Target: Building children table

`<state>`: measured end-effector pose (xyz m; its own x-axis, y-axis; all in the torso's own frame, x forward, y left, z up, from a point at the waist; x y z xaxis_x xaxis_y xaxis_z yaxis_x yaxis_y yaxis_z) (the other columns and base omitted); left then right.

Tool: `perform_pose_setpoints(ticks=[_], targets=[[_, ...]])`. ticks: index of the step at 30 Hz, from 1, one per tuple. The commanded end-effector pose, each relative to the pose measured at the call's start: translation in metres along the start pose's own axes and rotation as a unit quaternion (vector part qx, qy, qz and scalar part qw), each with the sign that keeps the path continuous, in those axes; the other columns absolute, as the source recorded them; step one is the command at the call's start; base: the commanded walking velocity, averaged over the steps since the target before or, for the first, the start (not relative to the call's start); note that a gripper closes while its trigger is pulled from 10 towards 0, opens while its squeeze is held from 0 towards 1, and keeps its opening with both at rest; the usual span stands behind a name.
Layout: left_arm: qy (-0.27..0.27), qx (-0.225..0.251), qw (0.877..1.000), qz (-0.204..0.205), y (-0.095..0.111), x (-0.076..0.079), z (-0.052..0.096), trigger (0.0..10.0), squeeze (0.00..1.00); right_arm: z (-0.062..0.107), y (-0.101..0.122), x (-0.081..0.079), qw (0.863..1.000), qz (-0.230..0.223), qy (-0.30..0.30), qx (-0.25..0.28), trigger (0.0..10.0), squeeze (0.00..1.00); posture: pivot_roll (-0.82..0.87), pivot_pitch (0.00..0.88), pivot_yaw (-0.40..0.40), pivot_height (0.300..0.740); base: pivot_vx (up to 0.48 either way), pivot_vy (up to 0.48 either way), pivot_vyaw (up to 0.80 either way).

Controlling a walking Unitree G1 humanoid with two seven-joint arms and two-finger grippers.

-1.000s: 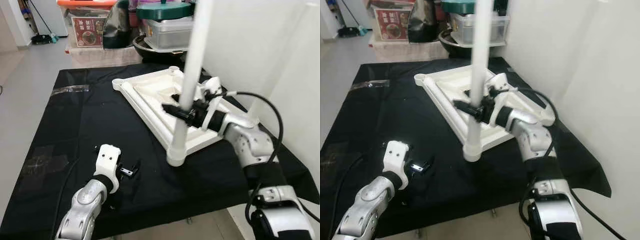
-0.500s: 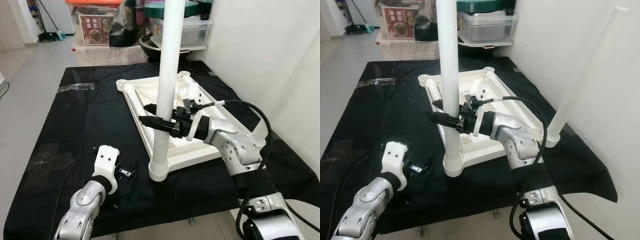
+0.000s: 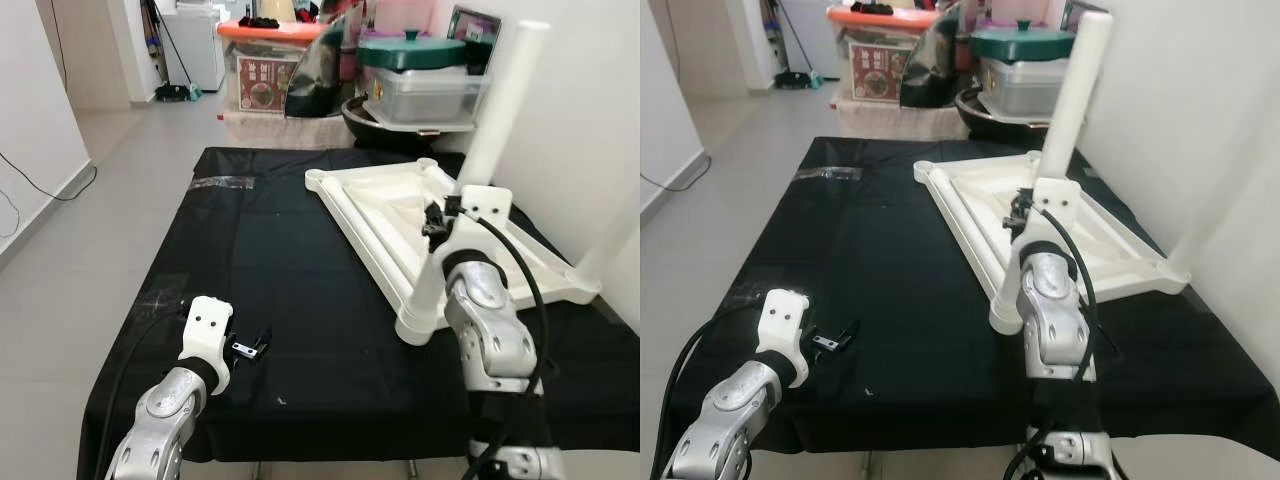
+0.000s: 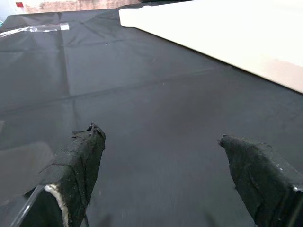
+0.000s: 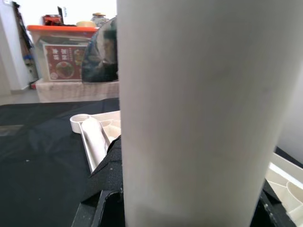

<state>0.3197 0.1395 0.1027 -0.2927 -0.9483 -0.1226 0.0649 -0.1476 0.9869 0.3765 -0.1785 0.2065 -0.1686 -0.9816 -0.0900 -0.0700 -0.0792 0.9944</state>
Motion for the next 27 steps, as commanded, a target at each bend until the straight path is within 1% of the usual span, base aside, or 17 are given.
perform_pose_setpoints(ticks=[1, 3, 4, 5, 6, 7, 9, 10, 12, 13, 15, 16, 17, 22, 25, 26, 27], targets=[[-0.009, -0.009, 1.000, 0.000, -0.003, 0.005, 0.000, 10.0, 0.00, 0.008, -0.038, -0.002, 0.997, 0.018, 0.007, -0.073, 10.0, 0.00, 0.00, 0.000, -0.049, 0.740, 0.000, 0.000, 0.00], [-0.011, -0.009, 1.000, 0.000, -0.004, 0.005, 0.000, 10.0, 0.00, 0.008, -0.034, -0.011, 0.998, 0.003, 0.020, -0.063, 10.0, 0.00, 0.00, 0.000, -0.049, 0.740, 0.000, 0.000, 0.00], [-0.012, -0.008, 1.000, 0.000, -0.003, 0.006, -0.001, 10.0, 0.00, 0.003, -0.015, -0.022, 0.998, -0.010, 0.055, -0.034, 10.0, 1.00, 0.00, 0.000, -0.048, 0.740, 0.000, 0.000, 0.00], [-0.013, -0.007, 1.000, 0.000, -0.002, 0.006, -0.003, 10.0, 0.00, -0.001, 0.005, -0.035, 0.994, -0.022, 0.105, -0.006, 10.0, 1.00, 0.00, 0.000, -0.049, 0.740, 0.000, 0.000, 0.00], [-0.013, -0.007, 1.000, 0.000, -0.002, 0.006, -0.003, 10.0, 0.00, -0.001, 0.005, -0.035, 0.994, -0.022, 0.105, -0.006, 10.0, 1.00, 0.00, 0.000, -0.049, 0.740, 0.000, 0.000, 0.00], [-0.013, -0.006, 1.000, -0.001, -0.001, 0.005, -0.004, 10.0, 0.00, -0.005, 0.027, -0.054, 0.980, -0.026, 0.197, 0.020, 10.0, 0.00, 0.00, 0.000, -0.052, 0.740, 0.000, 0.000, 0.00], [-0.012, -0.005, 1.000, -0.001, -0.001, 0.004, -0.005, 10.0, 0.00, 0.006, 0.049, -0.083, 0.928, -0.006, 0.370, 0.042, 10.0, 0.00, 0.00, 0.000, -0.053, 0.740, 0.000, 0.000, 0.00], [-0.012, -0.005, 1.000, -0.001, -0.001, 0.004, -0.005, 10.0, 0.00, 0.020, 0.049, -0.089, 0.892, 0.018, 0.449, 0.046, 10.0, 0.00, 0.01, 0.000, -0.058, 0.740, 0.000, 0.000, 0.00], [-0.012, -0.004, 1.000, -0.001, -0.001, 0.006, -0.005, 10.0, 0.00, 0.037, 0.036, -0.091, 0.844, 0.051, 0.533, 0.024, 10.0, 0.00, 0.02, 0.000, -0.070, 0.740, 0.000, 0.000, 0.00], [-0.012, -0.004, 1.000, -0.001, -0.001, 0.006, -0.005, 10.0, 0.00, 0.037, 0.036, -0.091, 0.844, 0.051, 0.533, 0.024, 10.0, 0.00, 0.02, 0.000, -0.070, 0.740, 0.000, 0.000, 0.00], [-0.011, -0.003, 1.000, -0.001, -0.001, 0.006, -0.005, 10.0, 0.00, 0.041, 0.020, -0.090, 0.822, 0.074, 0.565, -0.010, 10.0, 0.00, 0.02, 0.000, -0.075, 0.740, 0.000, 0.000, 0.00], [-0.011, -0.003, 1.000, -0.001, -0.001, 0.006, -0.005, 10.0, 0.00, 0.041, 0.020, -0.090, 0.822, 0.074, 0.565, -0.010, 10.0, 0.00, 0.02, 0.000, -0.075, 0.740, 0.000, 0.000, 0.00], [-0.008, -0.003, 1.000, 0.000, -0.001, 0.005, -0.004, 10.0, 0.00, 0.039, 0.011, -0.091, 0.814, 0.081, 0.575, -0.028, 10.0, 0.00, 0.03, 0.000, -0.079, 0.740, 0.000, 0.000, 0.00], [-0.004, -0.002, 1.000, 0.000, 0.000, 0.005, -0.003, 10.0, 0.00, 0.030, 0.000, -0.105, 0.810, 0.080, 0.579, -0.043, 10.0, 0.00, 0.05, 0.000, -0.092, 0.740, 0.000, 0.000, 0.00], [-0.001, -0.003, 1.000, -0.001, 0.000, 0.004, -0.001, 10.0, 0.00, 0.035, 0.005, -0.121, 0.798, 0.059, 0.600, -0.028, 10.0, 0.00, 0.06, 0.000, -0.094, 0.740, 0.000, 0.000, 0.00], [0.000, -0.004, 1.000, -0.001, -0.001, 0.003, 0.000, 10.0, 0.00, 0.038, 0.010, -0.126, 0.788, 0.046, 0.614, -0.019, 6.6, 0.00, 0.06, 0.000, -0.094, 0.740, 0.000, 0.000, 0.00], [0.001, -0.005, 1.000, -0.002, -0.001, 0.002, 0.001, 10.0, 0.00, 0.038, 0.014, -0.128, 0.788, 0.022, 0.615, -0.012, 0.0, 0.00, 0.06, 0.000, -0.094, 0.740, 0.000, 0.000, 0.00]])
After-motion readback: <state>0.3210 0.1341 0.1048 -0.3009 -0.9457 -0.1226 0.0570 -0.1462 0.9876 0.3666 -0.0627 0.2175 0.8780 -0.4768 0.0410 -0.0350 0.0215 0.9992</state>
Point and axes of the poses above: a point about 5 cm out from each wrist's last joint towards the gripper, its own z axis pointing back from the gripper into the wrist, its own y axis along the axis of the wrist's last joint, x = y × z, the point moved 5 cm from there along -z, pointing out of the wrist towards the gripper, and after that the axes turned 4 degrees about -z, right-handed, at the moved point
